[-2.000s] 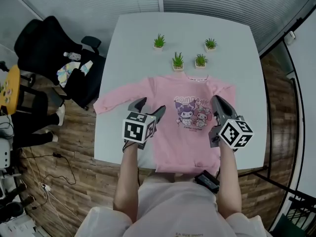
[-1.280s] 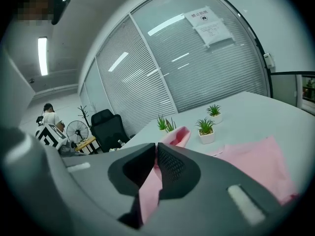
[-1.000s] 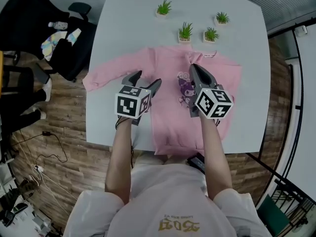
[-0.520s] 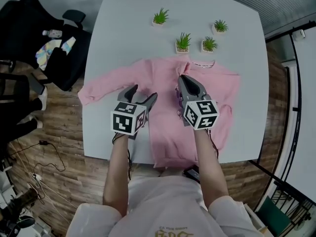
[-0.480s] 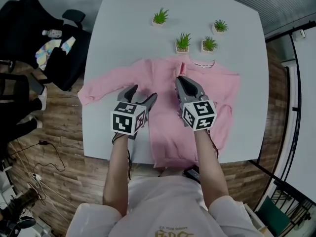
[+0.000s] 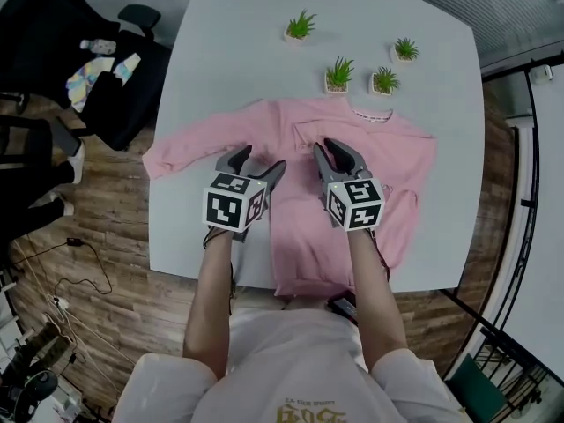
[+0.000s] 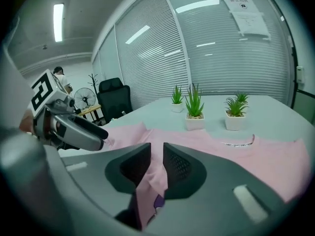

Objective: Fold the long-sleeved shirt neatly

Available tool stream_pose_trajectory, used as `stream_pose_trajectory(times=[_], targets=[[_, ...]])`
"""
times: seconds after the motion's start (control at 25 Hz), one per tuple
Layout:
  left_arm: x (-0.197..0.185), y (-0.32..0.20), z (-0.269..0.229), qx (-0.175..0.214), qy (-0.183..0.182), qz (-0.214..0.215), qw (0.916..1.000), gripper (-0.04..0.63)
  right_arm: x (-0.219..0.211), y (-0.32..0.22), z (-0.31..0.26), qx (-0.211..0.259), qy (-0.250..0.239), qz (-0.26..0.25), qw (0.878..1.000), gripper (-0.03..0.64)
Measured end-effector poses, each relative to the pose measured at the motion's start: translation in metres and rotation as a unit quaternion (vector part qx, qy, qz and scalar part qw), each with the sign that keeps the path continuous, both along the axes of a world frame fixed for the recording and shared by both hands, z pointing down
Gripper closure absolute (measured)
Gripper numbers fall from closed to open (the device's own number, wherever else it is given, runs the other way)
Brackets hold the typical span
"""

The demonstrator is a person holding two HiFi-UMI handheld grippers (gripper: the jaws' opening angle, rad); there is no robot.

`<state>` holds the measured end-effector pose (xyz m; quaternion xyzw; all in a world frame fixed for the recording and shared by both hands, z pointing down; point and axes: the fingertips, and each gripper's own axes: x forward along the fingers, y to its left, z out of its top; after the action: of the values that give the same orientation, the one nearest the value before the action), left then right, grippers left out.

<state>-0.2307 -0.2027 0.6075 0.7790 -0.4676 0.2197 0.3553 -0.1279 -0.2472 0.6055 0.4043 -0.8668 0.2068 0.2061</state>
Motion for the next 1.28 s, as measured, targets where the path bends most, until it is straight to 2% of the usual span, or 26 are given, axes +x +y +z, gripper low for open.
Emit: stream_pose_trajectory(times=[0.04,0.12,0.16,0.24,0.36,0.52,0.92,1.12,1.28], targets=[[-0.001,0.000,0.001,-0.001,0.000,-0.001,1.0000,0.261,0.004,-0.002,0.005,-0.002,0.016,0.010,1.000,0.548],[-0.003,0.001,0.002,-0.003,0.000,-0.004,1.0000,0.261,0.004,-0.001,0.018,-0.011,0.058,0.006,0.998,0.558],[-0.004,0.001,0.003,-0.004,0.000,-0.004,1.0000,0.262,0.000,0.002,0.026,-0.018,0.077,-0.009,0.997,0.546],[-0.004,0.003,0.005,-0.007,0.000,-0.005,1.0000,0.261,-0.011,0.008,0.040,-0.031,0.108,-0.038,0.993,0.474],[-0.003,0.007,0.008,-0.010,-0.002,-0.005,0.9999,0.261,-0.017,0.009,0.047,-0.027,0.138,-0.045,0.989,0.468],[-0.002,0.009,0.007,-0.011,-0.006,-0.003,0.9999,0.256,-0.011,0.012,0.040,-0.039,0.114,-0.032,0.992,0.419],[0.019,0.018,-0.007,0.001,-0.017,0.013,0.9998,0.255,0.012,0.052,-0.010,-0.035,0.034,0.013,0.999,0.410],[0.028,0.034,-0.026,0.016,-0.034,0.010,0.9992,0.255,0.027,0.069,-0.044,-0.009,0.014,0.016,1.000,0.410],[0.038,0.054,-0.045,0.031,-0.043,-0.008,0.9985,0.255,0.051,0.084,-0.070,0.013,0.004,0.016,1.000,0.410]])
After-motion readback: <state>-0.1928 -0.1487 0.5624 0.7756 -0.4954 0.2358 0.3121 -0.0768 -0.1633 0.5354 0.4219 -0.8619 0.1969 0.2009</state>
